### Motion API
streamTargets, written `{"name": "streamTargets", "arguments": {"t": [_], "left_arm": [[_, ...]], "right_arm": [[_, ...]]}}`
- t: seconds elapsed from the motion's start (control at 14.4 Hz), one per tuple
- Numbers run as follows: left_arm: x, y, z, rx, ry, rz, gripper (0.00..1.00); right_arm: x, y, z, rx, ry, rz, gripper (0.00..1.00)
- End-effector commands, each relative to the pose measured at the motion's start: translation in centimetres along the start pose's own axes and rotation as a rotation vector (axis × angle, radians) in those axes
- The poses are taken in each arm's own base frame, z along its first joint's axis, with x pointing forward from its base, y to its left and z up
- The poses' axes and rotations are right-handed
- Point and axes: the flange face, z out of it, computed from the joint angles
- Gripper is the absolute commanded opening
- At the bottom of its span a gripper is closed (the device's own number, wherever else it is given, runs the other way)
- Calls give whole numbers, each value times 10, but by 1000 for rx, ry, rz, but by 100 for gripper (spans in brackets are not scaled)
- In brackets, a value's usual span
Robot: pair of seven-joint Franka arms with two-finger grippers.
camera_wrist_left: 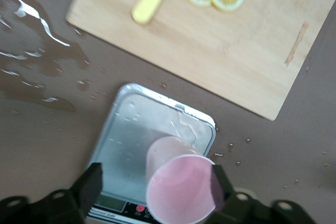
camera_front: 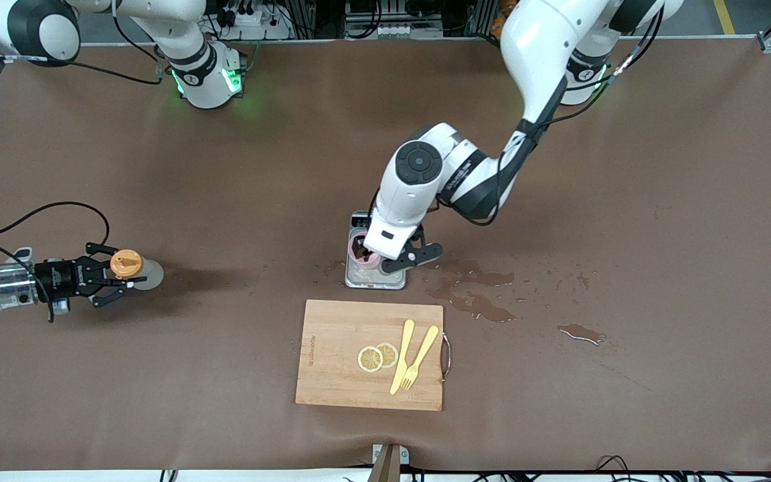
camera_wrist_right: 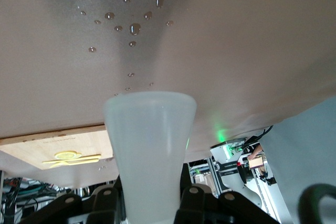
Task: Add sauce to pink cup with both arms
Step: 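Release the cup and withdraw the left gripper while the right gripper carries the bottle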
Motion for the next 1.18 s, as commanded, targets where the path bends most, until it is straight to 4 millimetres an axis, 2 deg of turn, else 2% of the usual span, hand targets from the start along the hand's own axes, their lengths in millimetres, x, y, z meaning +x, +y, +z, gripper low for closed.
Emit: {"name": "streamTargets", "arguments": {"t": [0.0, 0.21, 0.35, 0.62, 0.76, 0.97, 1.11], "left_arm": [[11, -14, -52, 48, 15, 70, 100], [39, -34, -93, 50, 18, 84, 100], [70, -61, -117, 75, 2, 103, 100], [118, -121, -161, 135, -32, 189, 100], [143, -164, -178, 157, -43, 231, 100], [151, -193, -204, 159, -27, 304, 100], [145, -207, -218, 166, -22, 361, 100]], "right_arm": [[-45, -6, 0, -24, 91, 34, 39], [-94, -21, 16, -19, 242, 57, 39], [-128, -29, 32, -14, 339, 75, 39], [-155, -39, 61, -17, 372, 158, 39], [-172, -43, 70, -14, 397, 174, 39], [-194, -52, 99, -1, 493, 212, 39], [-211, -56, 115, 9, 517, 227, 39]]}}
